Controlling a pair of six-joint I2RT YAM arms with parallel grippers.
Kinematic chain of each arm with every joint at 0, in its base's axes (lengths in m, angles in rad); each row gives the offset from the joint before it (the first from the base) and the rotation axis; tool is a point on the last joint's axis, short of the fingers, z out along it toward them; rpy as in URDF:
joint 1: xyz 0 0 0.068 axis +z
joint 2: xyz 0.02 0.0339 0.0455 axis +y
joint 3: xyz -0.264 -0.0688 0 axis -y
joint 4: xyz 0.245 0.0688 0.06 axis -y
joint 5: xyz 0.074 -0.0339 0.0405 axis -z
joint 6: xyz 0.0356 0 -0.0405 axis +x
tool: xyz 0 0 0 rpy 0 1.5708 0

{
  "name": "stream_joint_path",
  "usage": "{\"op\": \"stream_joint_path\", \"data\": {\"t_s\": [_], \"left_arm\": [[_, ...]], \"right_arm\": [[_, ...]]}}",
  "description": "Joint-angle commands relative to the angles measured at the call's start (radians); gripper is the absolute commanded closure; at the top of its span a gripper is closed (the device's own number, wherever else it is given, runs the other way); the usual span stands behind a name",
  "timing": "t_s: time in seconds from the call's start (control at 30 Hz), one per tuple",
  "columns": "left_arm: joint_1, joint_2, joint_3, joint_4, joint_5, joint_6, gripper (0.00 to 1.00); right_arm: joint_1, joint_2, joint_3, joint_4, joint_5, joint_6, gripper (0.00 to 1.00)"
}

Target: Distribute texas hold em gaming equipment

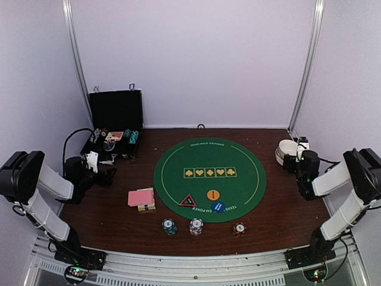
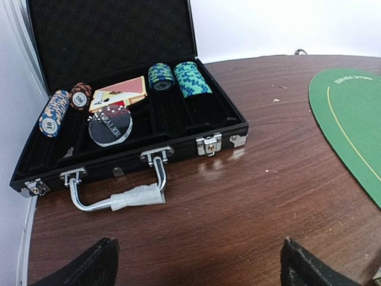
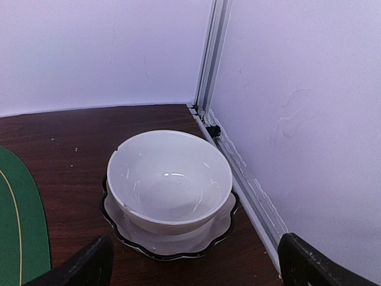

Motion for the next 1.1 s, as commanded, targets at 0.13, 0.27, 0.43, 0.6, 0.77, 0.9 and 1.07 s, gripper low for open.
{"op": "stream_joint_path", "data": {"t_s": [0.13, 0.27, 0.43, 0.6, 0.77, 0.9, 1.07], "left_arm": [[0.008, -0.106, 0.248, -0.466, 0.028, 0.019, 0.03], [0.008, -0.115, 0.409, -0.779, 0.030, 0.050, 0.02], [0.007, -0.142, 0.614, -1.144, 0.025, 0.051, 0.03], [0.008, -0.113, 0.819, -1.424, -0.031, 0.101, 0.03], [0.026, -0.137, 0.905, -1.547, -0.052, 0.110, 0.02], [0.032, -0.161, 0.964, -1.628, -0.041, 0.103, 0.02], [0.033, -0.183, 1.020, -1.737, -0.021, 0.109, 0.02]], "right_arm": [[0.049, -0.184, 0.231, -0.493, 0.125, 0.002, 0.00], [0.050, -0.255, 0.404, -0.784, 0.082, 0.106, 0.01], [0.047, -0.236, 0.582, -0.959, -0.066, 0.206, 0.00], [0.046, -0.178, 0.737, -1.160, -0.215, 0.375, 0.00], [0.145, -0.140, 0.808, -1.233, -0.310, 0.354, 0.00], [0.324, -0.093, 0.889, -1.364, -0.199, 0.266, 0.01], [0.571, -0.003, 0.930, -1.424, -0.171, 0.235, 0.04]]}}
